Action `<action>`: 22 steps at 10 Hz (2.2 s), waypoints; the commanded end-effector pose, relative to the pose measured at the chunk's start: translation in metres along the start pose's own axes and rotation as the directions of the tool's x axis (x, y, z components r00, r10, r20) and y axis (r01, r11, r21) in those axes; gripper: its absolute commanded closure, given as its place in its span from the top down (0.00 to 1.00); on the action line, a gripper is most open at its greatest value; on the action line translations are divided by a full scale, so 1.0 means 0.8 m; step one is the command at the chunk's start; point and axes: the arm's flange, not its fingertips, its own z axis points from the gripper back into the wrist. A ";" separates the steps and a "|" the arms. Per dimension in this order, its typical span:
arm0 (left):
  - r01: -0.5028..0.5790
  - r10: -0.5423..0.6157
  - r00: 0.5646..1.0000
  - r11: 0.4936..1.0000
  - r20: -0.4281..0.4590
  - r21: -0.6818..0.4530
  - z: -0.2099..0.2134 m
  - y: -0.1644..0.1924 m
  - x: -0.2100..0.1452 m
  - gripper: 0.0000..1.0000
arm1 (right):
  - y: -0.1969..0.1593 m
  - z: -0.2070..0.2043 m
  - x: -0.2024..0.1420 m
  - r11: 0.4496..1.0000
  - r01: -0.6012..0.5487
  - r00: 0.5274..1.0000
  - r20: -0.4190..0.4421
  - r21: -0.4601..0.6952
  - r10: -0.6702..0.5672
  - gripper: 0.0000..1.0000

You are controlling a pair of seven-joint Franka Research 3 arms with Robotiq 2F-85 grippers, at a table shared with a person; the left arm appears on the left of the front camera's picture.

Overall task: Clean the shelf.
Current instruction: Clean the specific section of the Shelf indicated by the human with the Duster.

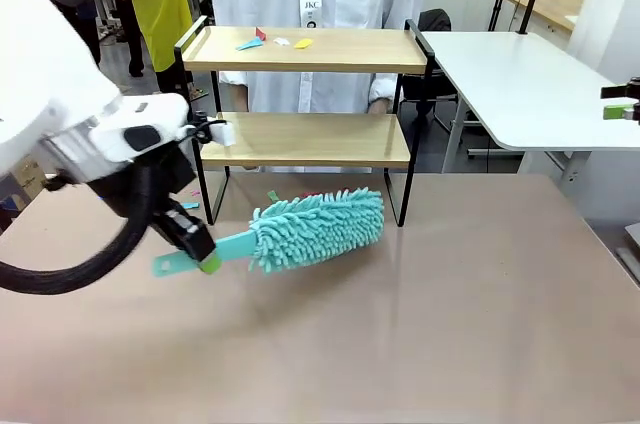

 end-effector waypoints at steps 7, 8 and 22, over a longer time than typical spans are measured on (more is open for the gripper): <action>-0.352 0.348 0.891 0.935 0.293 -0.038 -0.128 -0.060 0.095 0.13 | 0.000 -0.001 0.003 1.000 -0.005 1.000 -0.004 -0.007 0.005 1.00; -0.381 0.375 0.870 0.923 0.320 -0.046 -0.142 -0.067 0.110 0.13 | 0.000 -0.001 0.003 1.000 -0.005 1.000 -0.004 -0.007 0.005 1.00; -0.514 0.500 0.796 0.856 0.342 -0.054 -0.239 -0.051 0.139 0.13 | 0.000 -0.001 0.003 1.000 -0.005 1.000 -0.004 -0.007 0.005 1.00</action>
